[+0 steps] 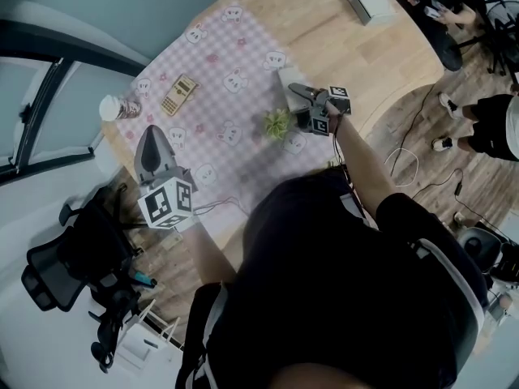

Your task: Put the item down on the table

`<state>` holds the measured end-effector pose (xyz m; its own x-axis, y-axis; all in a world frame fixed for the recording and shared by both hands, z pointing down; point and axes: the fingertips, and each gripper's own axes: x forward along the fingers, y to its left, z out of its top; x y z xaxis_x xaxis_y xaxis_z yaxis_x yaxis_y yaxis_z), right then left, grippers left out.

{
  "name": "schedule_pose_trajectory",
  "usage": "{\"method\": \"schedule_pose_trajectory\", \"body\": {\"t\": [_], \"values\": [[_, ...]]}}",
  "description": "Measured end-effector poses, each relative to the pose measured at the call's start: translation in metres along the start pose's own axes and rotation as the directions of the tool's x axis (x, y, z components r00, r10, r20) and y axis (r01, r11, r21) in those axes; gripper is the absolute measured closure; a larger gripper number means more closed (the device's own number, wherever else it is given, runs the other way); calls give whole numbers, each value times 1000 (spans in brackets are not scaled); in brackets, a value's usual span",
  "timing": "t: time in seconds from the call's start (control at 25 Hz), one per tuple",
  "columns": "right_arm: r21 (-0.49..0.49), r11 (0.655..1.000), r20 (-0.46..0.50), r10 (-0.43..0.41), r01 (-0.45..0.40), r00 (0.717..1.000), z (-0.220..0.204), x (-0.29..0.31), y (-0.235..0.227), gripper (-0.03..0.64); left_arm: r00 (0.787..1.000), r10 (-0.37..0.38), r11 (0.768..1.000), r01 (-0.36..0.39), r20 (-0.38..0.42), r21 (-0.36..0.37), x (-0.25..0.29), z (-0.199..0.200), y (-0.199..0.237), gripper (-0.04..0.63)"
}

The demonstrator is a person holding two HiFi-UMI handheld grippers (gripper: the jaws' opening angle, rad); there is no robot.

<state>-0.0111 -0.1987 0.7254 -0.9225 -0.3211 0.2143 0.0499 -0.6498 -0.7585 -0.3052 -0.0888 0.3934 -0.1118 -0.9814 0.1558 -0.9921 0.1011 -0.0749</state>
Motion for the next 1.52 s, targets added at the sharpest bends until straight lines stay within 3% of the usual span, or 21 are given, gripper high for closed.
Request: {"method": "schedule_pose_trajectory", "body": {"t": [0.36,0.56,0.64,0.72,0.84,0.88,0.92,0.96,1.04,1.12,1.16,1.24,1.32,1.36,1.44,1.52], "values": [[90,996,30,-1,-1,1000,-20,-31,-30,245,1000,-15,1000,15,5,-18,1,-3,-5,595],[71,997,-4,19,-19,1000,-27,-34,-25,245,1000,-28,999,29,10,-19,2,-2,-11,595],[18,1000,-51,17,-16,999,-32,-34,-20,245,1000,-28,999,29,13,-18,2,0,-13,595],[-104,994,-139,-30,16,990,-46,-40,-17,246,1000,-26,1000,26,17,-17,0,2,-13,595],[-294,951,-199,-153,90,968,-60,-59,-15,247,1000,-19,1000,19,19,-19,-3,3,-9,595],[-348,932,-184,-173,101,968,-57,-65,-11,264,1000,-15,1000,16,18,-22,-3,2,-8,595],[-408,907,-148,-183,109,972,-51,-70,-5,388,1000,-11,1000,12,17,-25,-4,1,-7,595],[-475,872,-96,-183,117,978,-42,-74,3,588,1000,-8,1000,8,17,-28,-4,0,-6,595],[-602,786,6,-175,143,985,-26,-77,19,601,1000,-7,999,8,16,-32,-4,-1,-7,595],[-729,655,77,-213,201,974,-19,-77,30,601,1000,-14,999,15,18,-29,-4,0,-11,595],[-799,551,118,-247,240,962,-18,-77,34,601,1000,-19,999,20,19,-27,-4,1,-13,595],[-911,267,233,-300,316,925,-13,-76,43,601,999,-27,999,28,21,-19,-4,3,-18,595],[-936,-29,346,-264,352,900,-15,-74,64,601,999,-31,999,31,22,-12,-5,4,-21,595],[-924,-148,378,-218,353,900,-21,-72,78,601,999,-30,999,30,22,-10,-5,4,-21,595],[-880,-317,407,-121,354,905,-37,-67,108,601,1000,-24,1000,25,20,-10,-6,4,-19,595],[-832,-420,411,-27,363,911,-57,-66,138,601,1000,-21,1000,21,18,-11,-6,4,-18,595]]}}
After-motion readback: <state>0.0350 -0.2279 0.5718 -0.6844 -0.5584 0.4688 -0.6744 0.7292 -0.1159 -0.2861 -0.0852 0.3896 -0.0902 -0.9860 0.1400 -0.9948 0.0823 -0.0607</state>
